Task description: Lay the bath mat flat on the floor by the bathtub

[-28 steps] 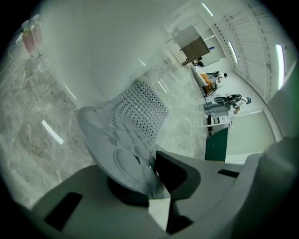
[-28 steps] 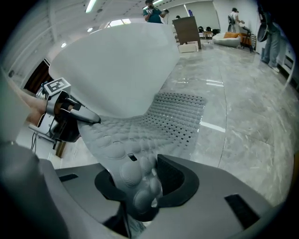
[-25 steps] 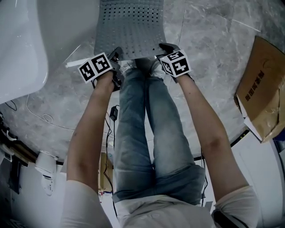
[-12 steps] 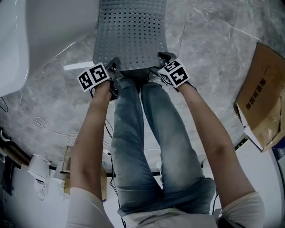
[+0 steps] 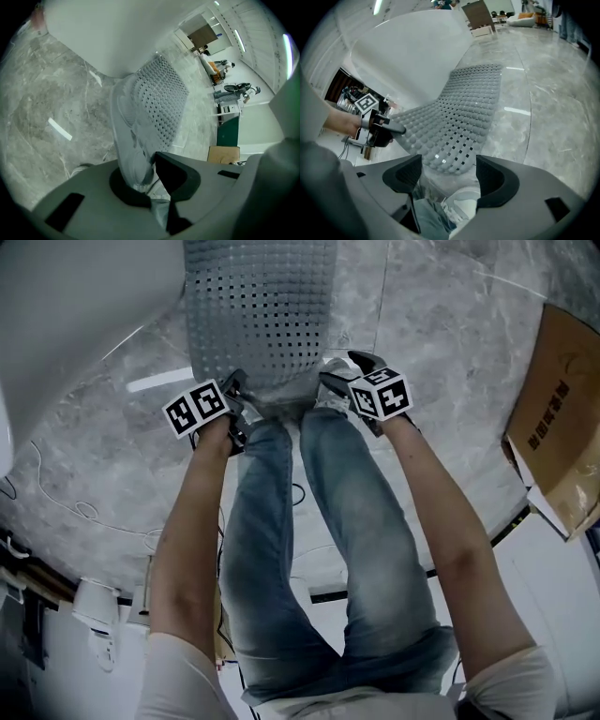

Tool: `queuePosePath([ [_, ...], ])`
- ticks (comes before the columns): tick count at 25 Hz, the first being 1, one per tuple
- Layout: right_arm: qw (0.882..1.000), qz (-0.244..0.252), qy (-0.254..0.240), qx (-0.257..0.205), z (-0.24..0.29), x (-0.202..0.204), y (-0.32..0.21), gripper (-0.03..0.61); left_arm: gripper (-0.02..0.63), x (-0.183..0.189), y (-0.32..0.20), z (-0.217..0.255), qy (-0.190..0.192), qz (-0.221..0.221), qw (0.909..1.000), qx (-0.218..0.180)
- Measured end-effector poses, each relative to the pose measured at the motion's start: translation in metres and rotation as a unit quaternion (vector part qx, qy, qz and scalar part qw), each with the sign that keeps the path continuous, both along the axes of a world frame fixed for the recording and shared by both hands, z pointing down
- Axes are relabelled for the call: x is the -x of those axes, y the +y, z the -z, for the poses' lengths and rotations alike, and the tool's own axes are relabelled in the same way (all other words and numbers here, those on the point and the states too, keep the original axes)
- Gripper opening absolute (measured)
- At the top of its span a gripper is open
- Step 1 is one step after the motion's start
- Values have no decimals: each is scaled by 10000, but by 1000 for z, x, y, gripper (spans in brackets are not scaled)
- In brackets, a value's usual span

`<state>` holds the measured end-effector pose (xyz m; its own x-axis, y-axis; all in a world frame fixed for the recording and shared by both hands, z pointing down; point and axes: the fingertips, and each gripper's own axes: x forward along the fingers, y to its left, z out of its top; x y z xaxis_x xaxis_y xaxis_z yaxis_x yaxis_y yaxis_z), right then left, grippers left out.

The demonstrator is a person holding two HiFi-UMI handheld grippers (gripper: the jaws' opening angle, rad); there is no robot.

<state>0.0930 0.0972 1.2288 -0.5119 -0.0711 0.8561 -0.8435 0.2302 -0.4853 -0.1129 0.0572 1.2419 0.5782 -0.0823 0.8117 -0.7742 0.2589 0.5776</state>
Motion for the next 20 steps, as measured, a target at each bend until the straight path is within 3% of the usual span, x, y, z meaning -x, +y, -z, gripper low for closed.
queuePosePath([
  [5, 9993, -345, 66, 84, -23, -10, 3, 362, 49, 16, 21, -23, -11, 316, 9993, 197],
  [10, 9976, -684, 96, 80, -30, -17, -6, 362, 77, 25, 34, -37, -269, -156, 9986, 428],
  [15, 9978, -649, 133, 77, -31, -19, -7, 362, 226, 36, 51, -43, -550, -286, 9958, 666],
  [20, 9984, -547, 123, 69, -27, -11, -7, 362, 239, 45, 61, -35, -694, -369, 9944, 703],
])
